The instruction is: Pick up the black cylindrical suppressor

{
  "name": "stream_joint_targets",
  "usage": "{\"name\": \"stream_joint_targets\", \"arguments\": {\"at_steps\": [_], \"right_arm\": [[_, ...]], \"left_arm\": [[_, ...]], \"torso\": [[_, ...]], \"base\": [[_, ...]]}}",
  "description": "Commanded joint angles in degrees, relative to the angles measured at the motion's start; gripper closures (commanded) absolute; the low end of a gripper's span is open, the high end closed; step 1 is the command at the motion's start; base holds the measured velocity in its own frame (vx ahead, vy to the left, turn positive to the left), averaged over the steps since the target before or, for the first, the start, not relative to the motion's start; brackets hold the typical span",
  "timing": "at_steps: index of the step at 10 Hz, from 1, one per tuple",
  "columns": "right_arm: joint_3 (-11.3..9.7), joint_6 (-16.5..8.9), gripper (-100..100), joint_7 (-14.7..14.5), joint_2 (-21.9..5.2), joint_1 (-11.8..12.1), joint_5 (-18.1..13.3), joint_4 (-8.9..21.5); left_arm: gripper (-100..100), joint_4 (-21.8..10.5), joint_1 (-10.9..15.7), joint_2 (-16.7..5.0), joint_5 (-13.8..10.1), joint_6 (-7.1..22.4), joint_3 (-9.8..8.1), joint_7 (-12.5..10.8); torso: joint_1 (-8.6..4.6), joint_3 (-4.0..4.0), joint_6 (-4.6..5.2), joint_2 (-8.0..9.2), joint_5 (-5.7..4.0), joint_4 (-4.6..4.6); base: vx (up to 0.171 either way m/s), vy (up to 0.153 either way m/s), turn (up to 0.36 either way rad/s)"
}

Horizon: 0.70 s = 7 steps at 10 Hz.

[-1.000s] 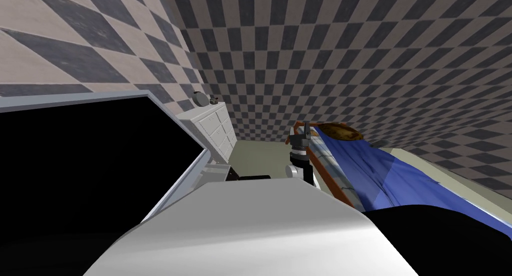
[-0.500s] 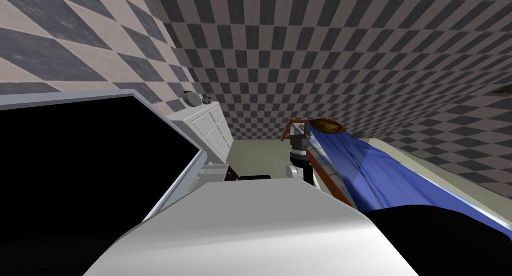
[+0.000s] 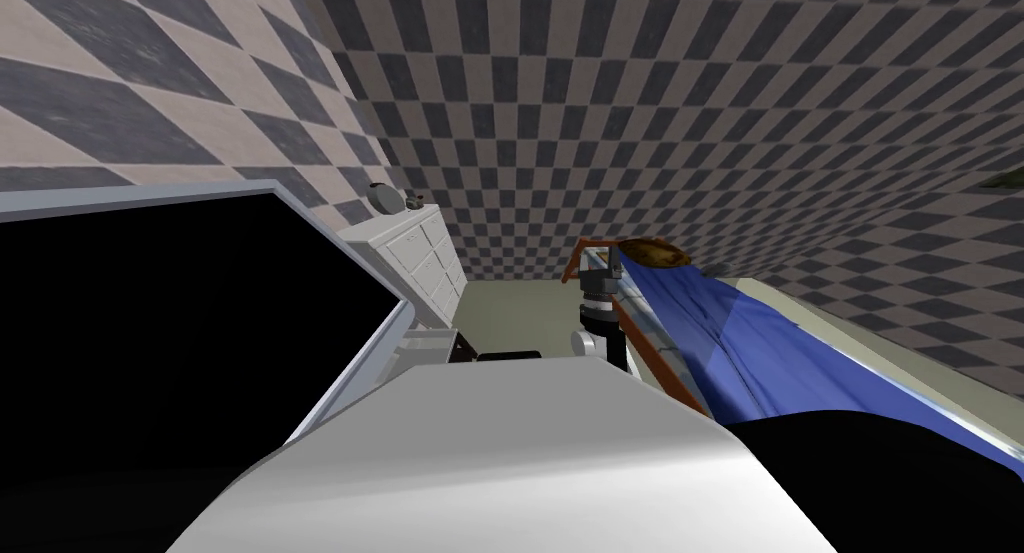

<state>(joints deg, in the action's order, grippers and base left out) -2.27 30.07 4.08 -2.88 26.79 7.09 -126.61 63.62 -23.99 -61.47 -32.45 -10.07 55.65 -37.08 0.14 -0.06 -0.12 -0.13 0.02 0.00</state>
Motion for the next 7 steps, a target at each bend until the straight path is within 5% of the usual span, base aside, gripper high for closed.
{"name": "stream_joint_targets", "arguments": {"at_steps": [1,2,6,7], "right_arm": [[0.0,0.0,0,0.0,0.0,0.0,0.0,0.0],[0.0,0.0,0,0.0,0.0,0.0,0.0,0.0],[0.0,0.0,0,0.0,0.0,0.01,0.0,0.0],[0.0,0.0,0,0.0,0.0,0.0,0.0,0.0]], "left_arm": [[0,0.0,0.0,0.0,0.0,0.0,0.0,0.0],[100,1.19,-0.53,-1.15,0.04,-0.21,0.02,0.4],[100,2.54,-0.97,-3.3,0.22,-1.28,1.0,0.68],[0,2.63,-1.02,-3.41,0.22,-1.38,1.02,0.72]], "torso": [[0.0,0.0,0.0,0.0,0.0,0.0],[-0.01,0.0,0.0,0.0,-0.01,0.0],[-0.09,-0.18,-0.04,-0.31,-0.06,-0.07],[-0.07,-0.12,0.01,-0.19,-0.04,-0.04]], "base": [[0.0,0.0,0.0],[0.058,0.001,0.212],[0.077,-0.006,0.132],[0.006,-0.002,-0.006]]}}
